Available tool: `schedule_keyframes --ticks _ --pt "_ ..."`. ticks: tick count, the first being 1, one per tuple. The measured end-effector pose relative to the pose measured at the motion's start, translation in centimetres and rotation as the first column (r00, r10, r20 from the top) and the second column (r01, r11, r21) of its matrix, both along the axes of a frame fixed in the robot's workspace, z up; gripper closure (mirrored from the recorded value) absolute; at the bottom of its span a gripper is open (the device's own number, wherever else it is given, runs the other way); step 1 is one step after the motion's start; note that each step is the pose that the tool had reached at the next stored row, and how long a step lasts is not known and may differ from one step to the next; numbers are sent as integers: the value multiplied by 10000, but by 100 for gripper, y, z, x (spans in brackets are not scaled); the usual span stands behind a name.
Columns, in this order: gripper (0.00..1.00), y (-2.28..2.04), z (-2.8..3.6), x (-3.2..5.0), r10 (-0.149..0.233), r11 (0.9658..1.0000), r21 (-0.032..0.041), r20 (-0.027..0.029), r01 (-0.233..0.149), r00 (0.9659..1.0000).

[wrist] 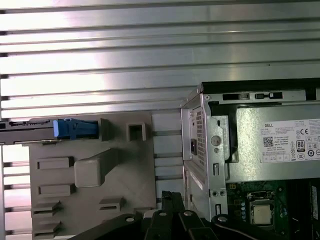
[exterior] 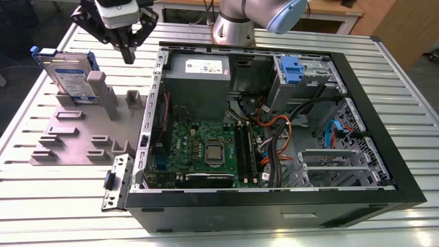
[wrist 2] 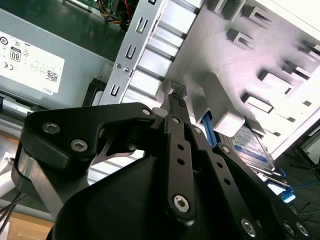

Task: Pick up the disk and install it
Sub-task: 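Reach for the disk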

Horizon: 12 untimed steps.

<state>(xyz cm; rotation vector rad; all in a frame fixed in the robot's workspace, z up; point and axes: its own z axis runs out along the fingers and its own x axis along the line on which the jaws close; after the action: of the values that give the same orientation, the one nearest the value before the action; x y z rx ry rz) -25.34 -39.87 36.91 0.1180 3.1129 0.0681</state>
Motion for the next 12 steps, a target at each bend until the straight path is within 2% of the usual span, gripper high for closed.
schedule_keyframes --ticks 12 --pt "89 0 0 -107 0 10000 0 -1 0 10000"
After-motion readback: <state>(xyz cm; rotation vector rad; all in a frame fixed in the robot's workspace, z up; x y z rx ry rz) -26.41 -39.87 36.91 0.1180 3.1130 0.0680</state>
